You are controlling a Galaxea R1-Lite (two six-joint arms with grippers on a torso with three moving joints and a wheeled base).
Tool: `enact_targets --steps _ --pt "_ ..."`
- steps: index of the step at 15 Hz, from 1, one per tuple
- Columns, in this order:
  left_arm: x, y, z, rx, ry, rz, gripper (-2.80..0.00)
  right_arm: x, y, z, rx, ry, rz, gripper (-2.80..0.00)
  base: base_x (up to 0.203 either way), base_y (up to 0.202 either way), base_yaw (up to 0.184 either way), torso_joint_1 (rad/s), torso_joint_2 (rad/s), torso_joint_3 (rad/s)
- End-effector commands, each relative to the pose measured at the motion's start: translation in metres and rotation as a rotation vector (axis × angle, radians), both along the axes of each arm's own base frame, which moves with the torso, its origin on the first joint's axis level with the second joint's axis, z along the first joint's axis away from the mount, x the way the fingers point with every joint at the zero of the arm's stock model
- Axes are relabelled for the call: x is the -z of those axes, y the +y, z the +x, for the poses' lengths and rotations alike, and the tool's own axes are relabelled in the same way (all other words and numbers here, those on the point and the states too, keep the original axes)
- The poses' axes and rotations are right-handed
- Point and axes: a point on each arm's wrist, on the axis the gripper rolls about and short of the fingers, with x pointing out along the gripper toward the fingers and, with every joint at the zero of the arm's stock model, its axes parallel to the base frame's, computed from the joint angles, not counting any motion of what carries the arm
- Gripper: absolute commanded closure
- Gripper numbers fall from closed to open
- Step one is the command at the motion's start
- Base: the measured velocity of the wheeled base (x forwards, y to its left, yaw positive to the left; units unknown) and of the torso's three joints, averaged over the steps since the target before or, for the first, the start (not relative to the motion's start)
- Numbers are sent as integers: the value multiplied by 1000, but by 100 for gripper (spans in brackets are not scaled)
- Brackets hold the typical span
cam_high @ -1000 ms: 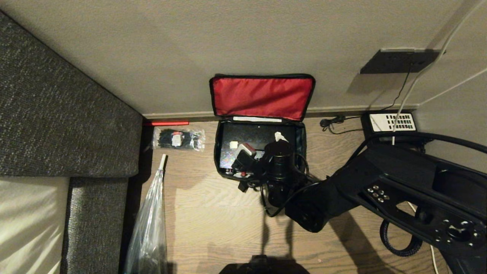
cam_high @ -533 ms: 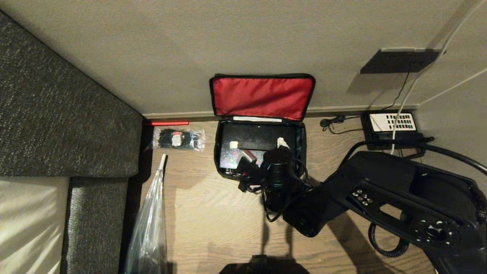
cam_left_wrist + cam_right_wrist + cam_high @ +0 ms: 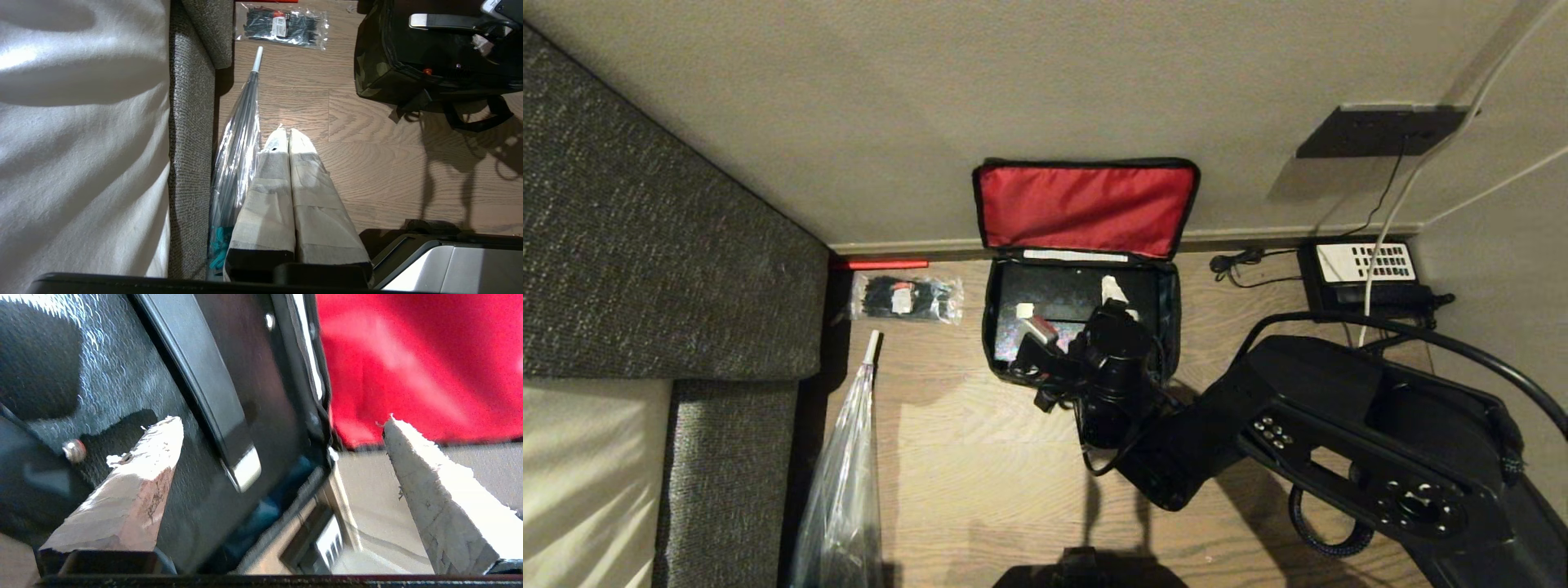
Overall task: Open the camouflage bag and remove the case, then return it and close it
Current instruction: Grip the handle
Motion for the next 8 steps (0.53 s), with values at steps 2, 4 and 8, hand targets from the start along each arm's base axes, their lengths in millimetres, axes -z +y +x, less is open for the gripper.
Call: enact_targets --steps 2,4,8 --pt "1 0 0 -1 3 -1 0 0 -2 2 -51 -30 -60 -280 0 0 0 0 0 0" --pt "1 0 0 -1 1 -1 0 4 -5 8 -54 -42 -99 -280 0 0 0 0 0 0" --pt "1 0 0 -1 1 -1 0 16 -18 17 -115 -39 -193 -280 0 0 0 0 0 0"
